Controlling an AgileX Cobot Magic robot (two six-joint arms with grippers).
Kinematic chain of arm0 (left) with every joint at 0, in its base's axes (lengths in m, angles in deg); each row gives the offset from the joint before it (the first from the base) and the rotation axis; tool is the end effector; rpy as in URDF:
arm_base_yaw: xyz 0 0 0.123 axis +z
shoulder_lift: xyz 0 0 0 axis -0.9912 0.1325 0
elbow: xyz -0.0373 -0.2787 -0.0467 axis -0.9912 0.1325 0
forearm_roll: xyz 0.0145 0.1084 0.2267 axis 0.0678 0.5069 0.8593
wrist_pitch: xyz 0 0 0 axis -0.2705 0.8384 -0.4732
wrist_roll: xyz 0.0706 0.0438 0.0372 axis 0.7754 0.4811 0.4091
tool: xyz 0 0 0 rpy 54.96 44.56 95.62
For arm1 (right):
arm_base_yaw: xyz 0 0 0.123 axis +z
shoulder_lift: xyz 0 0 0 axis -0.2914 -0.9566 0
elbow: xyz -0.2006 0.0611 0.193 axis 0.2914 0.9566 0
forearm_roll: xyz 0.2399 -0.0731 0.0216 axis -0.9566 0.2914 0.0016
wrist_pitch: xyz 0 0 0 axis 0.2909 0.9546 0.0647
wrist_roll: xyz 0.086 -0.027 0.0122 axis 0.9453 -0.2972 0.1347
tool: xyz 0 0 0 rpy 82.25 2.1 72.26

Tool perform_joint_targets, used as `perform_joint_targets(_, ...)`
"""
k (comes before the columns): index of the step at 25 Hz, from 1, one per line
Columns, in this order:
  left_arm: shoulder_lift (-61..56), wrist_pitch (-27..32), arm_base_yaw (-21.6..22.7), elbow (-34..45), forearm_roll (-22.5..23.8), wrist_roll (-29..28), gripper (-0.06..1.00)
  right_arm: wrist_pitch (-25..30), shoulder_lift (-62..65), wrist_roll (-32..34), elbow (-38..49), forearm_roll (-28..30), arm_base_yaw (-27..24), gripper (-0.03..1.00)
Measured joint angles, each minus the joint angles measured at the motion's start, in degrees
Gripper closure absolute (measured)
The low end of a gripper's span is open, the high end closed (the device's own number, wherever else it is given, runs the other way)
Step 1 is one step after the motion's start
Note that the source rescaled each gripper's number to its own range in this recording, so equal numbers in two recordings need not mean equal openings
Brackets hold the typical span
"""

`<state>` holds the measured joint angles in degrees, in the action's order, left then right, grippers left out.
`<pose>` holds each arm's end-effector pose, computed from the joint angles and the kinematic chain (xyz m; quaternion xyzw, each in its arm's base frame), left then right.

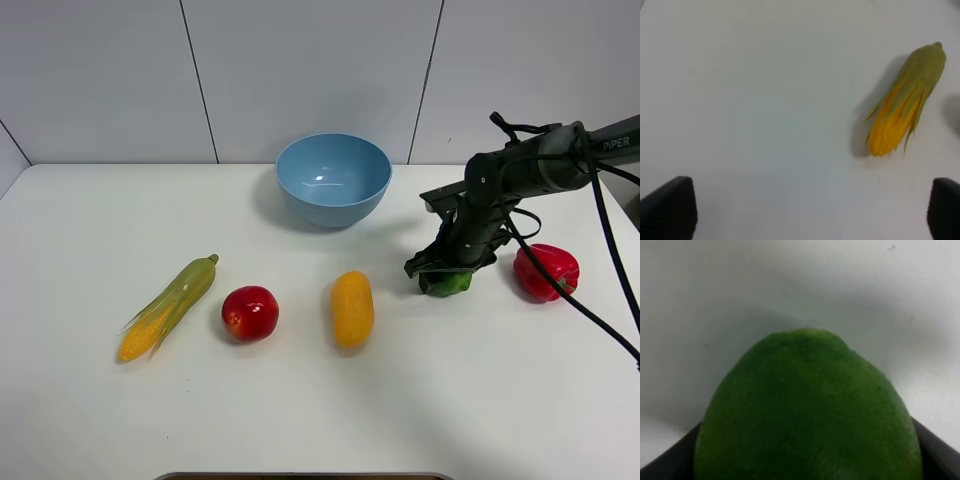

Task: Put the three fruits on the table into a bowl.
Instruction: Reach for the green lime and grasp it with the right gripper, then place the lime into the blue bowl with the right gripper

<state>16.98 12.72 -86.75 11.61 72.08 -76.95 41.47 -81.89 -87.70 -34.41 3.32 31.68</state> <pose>-0.0003 0.0062 0.2595 -0.0132 0.8725 -0.0059 0.4883 0.3488 0.0921 0.0977 -0.1559 0.9848 0.0096 0.0762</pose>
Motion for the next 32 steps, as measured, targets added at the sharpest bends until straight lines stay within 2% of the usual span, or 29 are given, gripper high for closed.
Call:
perform_joint_targets(11, 0.00, 0.00, 0.00, 0.00, 0.00, 0.00, 0.08, 1.05, 1.48, -0.89, 0.00, 0.00, 0.00, 0.79)
perform_joint_targets(21, 0.00, 0.00, 0.00, 0.00, 0.00, 0.00, 0.08, 2.15, 20.51, 0.55, 0.00, 0.00, 0.00, 0.79)
perform_joint_targets(28, 0.00, 0.00, 0.00, 0.00, 0.00, 0.00, 0.08, -5.32, 24.72, 0.68, -0.84, -1.50, 2.23, 0.79)
perform_joint_targets(32, 0.00, 0.00, 0.00, 0.00, 0.00, 0.00, 0.08, -6.80, 22.56, 0.68, -7.18, -1.56, 5.10, 0.79)
